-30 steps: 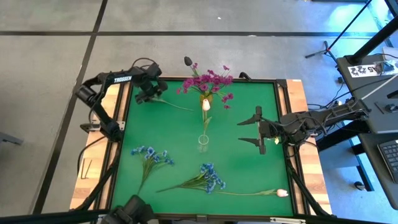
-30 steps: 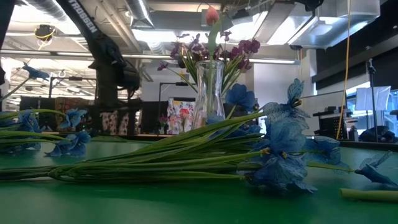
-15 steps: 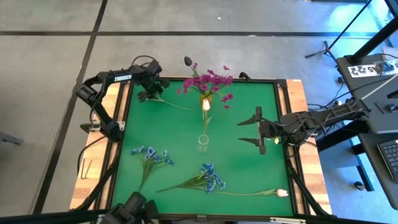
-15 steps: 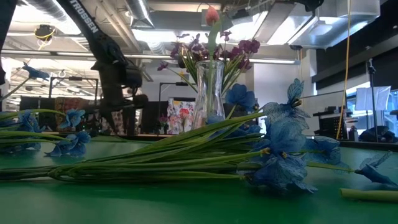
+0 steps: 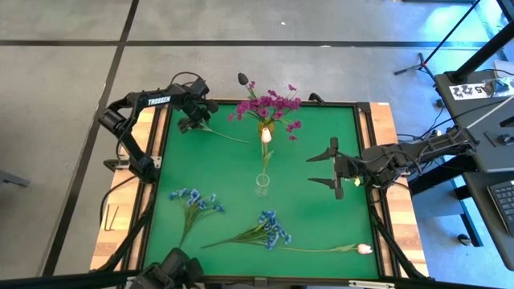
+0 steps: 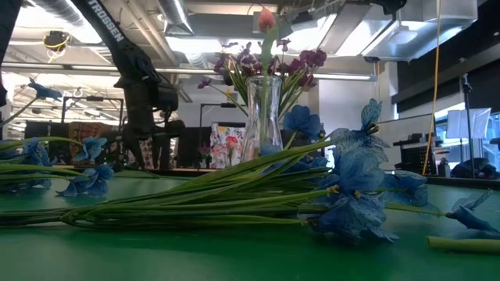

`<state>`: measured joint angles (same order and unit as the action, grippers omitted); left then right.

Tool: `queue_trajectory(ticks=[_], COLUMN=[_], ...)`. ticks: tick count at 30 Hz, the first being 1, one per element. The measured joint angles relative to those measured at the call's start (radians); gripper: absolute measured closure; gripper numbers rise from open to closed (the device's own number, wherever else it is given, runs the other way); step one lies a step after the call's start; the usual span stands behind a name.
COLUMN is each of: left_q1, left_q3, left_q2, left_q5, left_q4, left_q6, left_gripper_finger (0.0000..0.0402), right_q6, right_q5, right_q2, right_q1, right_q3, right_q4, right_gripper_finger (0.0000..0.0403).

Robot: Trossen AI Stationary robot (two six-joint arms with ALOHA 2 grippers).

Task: Sort flowers into vase by color
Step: Put the black flower into the yellow vase

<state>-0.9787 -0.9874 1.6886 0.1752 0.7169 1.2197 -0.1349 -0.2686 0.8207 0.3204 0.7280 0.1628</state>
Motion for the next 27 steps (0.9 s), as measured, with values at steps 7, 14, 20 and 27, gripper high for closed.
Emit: queue_trajectory(ticks=[7,14,20,27], left_q1=[0.000,0.010,0.015,0.015], left_q3=[0.000,-0.006,-0.011,-0.073], left_q2=[0.001,0.097,0.145,0.134], left_q5=[0.038,0.051,0.077,0.020], left_q4=[0.012,0.011,0.000,0.076], left_q6=[0.009,0.004,-0.034,-0.103], left_gripper_finger=[0.0288,0.0288,0.0291,0.0336], right_q6=[-0.001,-0.001,-0.001,-0.001], right_q5=[0.000,0.000,0.000,0.000], right_q2=[0.000,0.000,0.000,0.000], right_q1=[0.000,0.000,0.000,0.000], right_q3=[0.000,0.000,0.000,0.000], right_q4=[0.006,0.007,0.022,0.021], right_gripper_finger=[0.0139,0.0139,0.0139,0.0139])
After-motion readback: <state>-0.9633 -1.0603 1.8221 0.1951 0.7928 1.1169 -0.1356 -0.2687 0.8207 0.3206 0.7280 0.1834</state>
